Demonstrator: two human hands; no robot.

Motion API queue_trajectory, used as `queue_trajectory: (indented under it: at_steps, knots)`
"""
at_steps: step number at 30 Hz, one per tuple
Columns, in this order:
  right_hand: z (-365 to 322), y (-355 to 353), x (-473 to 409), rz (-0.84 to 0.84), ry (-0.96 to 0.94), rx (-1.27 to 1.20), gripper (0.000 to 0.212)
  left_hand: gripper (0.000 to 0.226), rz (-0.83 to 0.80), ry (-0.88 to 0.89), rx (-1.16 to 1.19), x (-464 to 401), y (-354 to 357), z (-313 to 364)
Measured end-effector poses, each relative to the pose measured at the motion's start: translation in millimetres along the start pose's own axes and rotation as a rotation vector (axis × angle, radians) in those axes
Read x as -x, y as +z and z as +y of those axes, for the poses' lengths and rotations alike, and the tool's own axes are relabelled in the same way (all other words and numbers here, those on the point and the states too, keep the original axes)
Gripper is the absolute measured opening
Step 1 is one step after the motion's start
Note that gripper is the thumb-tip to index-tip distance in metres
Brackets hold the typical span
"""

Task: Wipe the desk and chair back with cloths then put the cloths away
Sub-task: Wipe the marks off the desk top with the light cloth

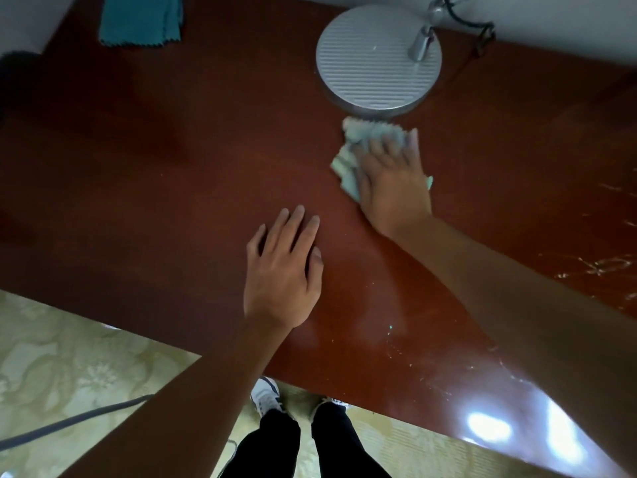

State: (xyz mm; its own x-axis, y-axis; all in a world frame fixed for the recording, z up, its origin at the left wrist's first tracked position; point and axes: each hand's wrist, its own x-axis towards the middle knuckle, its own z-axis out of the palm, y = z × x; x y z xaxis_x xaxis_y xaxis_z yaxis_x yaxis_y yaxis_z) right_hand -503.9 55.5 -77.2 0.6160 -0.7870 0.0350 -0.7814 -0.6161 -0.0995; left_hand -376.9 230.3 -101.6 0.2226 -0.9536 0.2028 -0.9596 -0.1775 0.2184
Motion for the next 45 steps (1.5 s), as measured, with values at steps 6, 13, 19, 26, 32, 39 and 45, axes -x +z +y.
queue_trajectory:
  at_steps: [6,13,19,26,32,39,45]
  knots:
    - [18.3,-0.5,-5.0,-0.103,-0.149,0.000,0.050,0.046,-0.010,-0.002,-0.010,-0.4,-1.5,-1.3]
    - [6.1,1.3,55.2,-0.129,-0.268,0.038,0.051,0.046,-0.017,0.001,0.007,-0.5,-2.0,-0.6]
    - [21.8,-7.2,108.4,-0.220,-0.347,0.057,0.053,0.046,-0.012,-0.004,0.008,-1.4,-2.6,0.2]
    - [1.4,0.6,101.0,-0.130,-0.078,0.044,0.053,0.047,-0.017,0.002,0.000,0.4,-0.1,-1.2]
    - [-11.7,-6.8,198.8,-0.239,-0.172,0.033,0.053,0.045,-0.034,0.022,0.014,1.1,-2.9,-0.5]
    - [2.7,-2.3,133.0,-0.114,0.218,-0.003,0.052,0.043,-0.075,0.189,0.214,11.6,-14.9,14.1]
    - [-61.0,1.8,260.4,-0.155,0.109,-0.015,0.052,0.046,-0.186,0.327,0.169,42.0,-15.3,22.4]
